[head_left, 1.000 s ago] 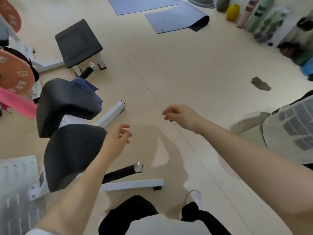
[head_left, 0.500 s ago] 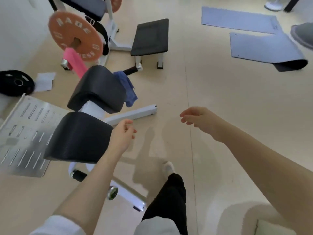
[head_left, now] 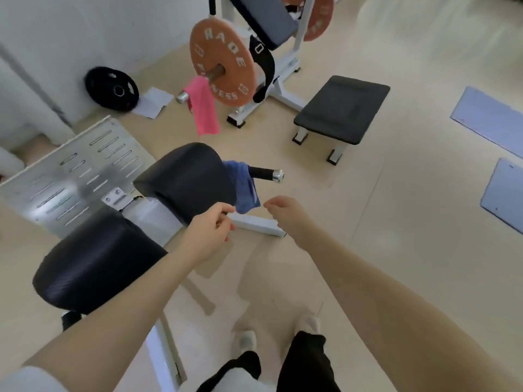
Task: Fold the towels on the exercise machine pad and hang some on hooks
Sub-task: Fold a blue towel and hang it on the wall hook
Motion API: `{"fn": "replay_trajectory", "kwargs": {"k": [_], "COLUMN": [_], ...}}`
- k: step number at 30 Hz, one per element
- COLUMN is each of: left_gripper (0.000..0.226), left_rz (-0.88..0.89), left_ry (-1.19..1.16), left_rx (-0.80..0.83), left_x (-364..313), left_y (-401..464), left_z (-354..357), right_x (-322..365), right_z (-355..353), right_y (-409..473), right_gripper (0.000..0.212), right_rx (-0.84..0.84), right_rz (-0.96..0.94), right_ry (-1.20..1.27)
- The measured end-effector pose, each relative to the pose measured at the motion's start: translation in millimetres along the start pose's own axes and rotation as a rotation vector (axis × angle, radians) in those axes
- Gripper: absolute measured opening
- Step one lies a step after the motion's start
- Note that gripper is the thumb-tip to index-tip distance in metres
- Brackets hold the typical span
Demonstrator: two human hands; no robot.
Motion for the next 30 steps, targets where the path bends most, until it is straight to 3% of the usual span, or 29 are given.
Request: {"fn": "replay_trajectory", "kwargs": {"k": [6, 8, 11, 15, 18, 23, 27, 29, 30], "left_gripper": [0.03, 0.029, 0.027, 0.025, 0.026, 0.025, 0.024, 0.023, 0.023], "left_rz": [-0.094, -0.157, -0.297, -0.439, -0.511, -0.643, -0.703, -0.701, -0.689], "left_ry": [0.061, 0.063, 0.016, -0.068, -0.105, -0.124, -0.105, -0.086, -0.08], "left_rx": [-0.245, -0.318, -0.377, -0.411, -0.465, -0.503, -0.51, -0.506, -0.502], "left_x": [-11, -13, -13, -15, -15, -14, -17, -24, -29], "left_y": [62, 86, 117, 149, 170, 183, 190, 198, 202], "left_z": [6, 13, 27, 39, 45, 55, 48, 39, 33], "right_x": [35, 44, 49, 51, 47, 40, 52, 62, 70], "right_z": [20, 23, 30, 45, 59, 67, 60, 61, 60], "right_y": [120, 163, 226, 267, 288, 314, 324, 326, 323], "right_gripper": [0.009, 0.013, 0.041, 0.048, 0.051, 0.034, 0.027, 0.024, 0.02], "right_rx": [0.181, 0.18, 0.251, 0.515, 0.676, 0.713, 0.77, 0.788, 0.795], "right_rz": [-0.261, -0.318, -0.341, -0.327, -0.41, -0.432, -0.635, -0.705, -0.622], "right_ry": [-0.255, -0.445, -0.654, -0.599, -0.699, -0.88, -1.202, -1.159, -1.035]}}
Point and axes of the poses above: each hand's wrist, its own y-axis towards the middle knuckle, its own z-axis out of the palm, x = y × z, the point moved 2 cm from there along y, towards the middle knuckle, and after that the axes turned 9 degrees about -x, right-handed, at the moved point
